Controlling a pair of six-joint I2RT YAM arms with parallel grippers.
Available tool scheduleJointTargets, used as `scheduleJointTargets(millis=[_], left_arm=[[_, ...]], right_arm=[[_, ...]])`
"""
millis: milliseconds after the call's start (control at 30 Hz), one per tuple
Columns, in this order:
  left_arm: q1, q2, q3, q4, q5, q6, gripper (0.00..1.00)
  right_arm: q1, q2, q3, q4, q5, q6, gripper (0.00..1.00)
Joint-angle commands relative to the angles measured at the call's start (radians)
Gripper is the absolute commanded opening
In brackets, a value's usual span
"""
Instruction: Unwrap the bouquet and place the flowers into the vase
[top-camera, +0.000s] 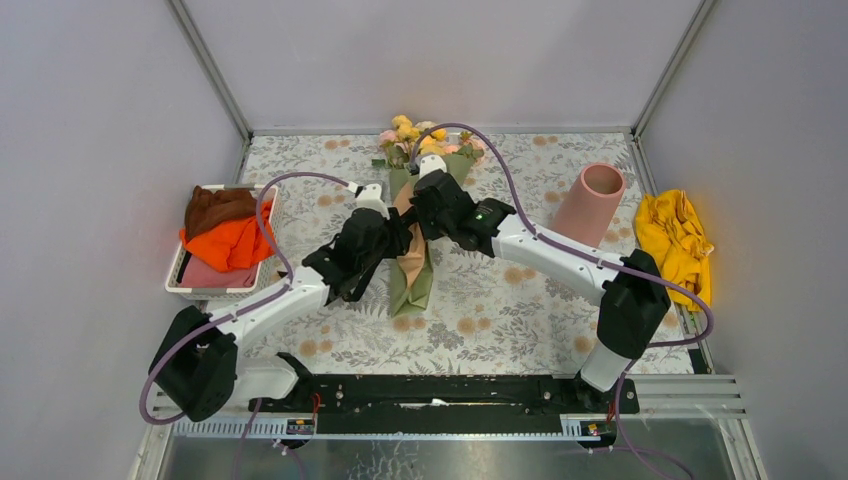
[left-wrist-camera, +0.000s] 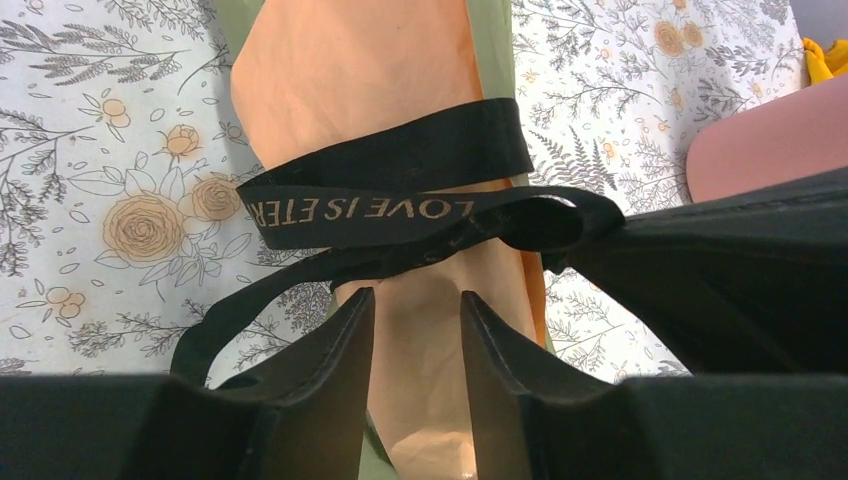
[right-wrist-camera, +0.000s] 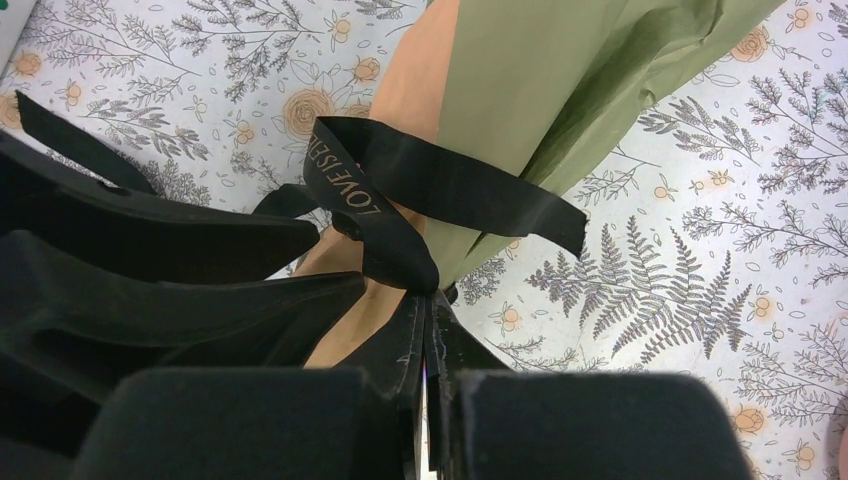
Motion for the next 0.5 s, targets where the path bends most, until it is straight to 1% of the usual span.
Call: scheduleJointTargets(millis=[0, 33, 100, 300, 333, 400, 467], left_arm=[[-0.007, 0.043, 0.017, 0.095, -0.023, 0.016, 0.47], [-0.006, 0.052, 0.023, 0.097, -0.03, 0.018, 0.49], [-0.006, 0.073, 0.037, 0.099, -0.04, 0.025, 0.51], [-0.007, 0.142, 0.072, 0.102, -0.078, 0.043, 0.49], [-0.007, 0.153, 0.077, 0.104, -0.084, 0.045, 0.48], [-0.007, 0.175, 0.085, 0.114, -0.091, 0.052, 0.41], [-0.007, 0.193, 0.096, 0.117, -0.101, 0.055, 0.27]], right_arm=[[0.006, -0.061, -0.004, 0.022, 0.003, 0.012, 0.0], [0.006, -0.061, -0.005, 0.023, 0.001, 0.012, 0.0], [0.005, -0.063, -0.009, 0.022, -0.003, 0.015, 0.0], [0.005, -0.074, -0.025, 0.027, -0.015, 0.024, 0.0], [0.005, -0.077, -0.03, 0.028, -0.016, 0.027, 0.0], [0.005, -0.085, -0.04, 0.033, -0.019, 0.029, 0.0], [0.005, -0.089, -0.049, 0.032, -0.017, 0.032, 0.0]])
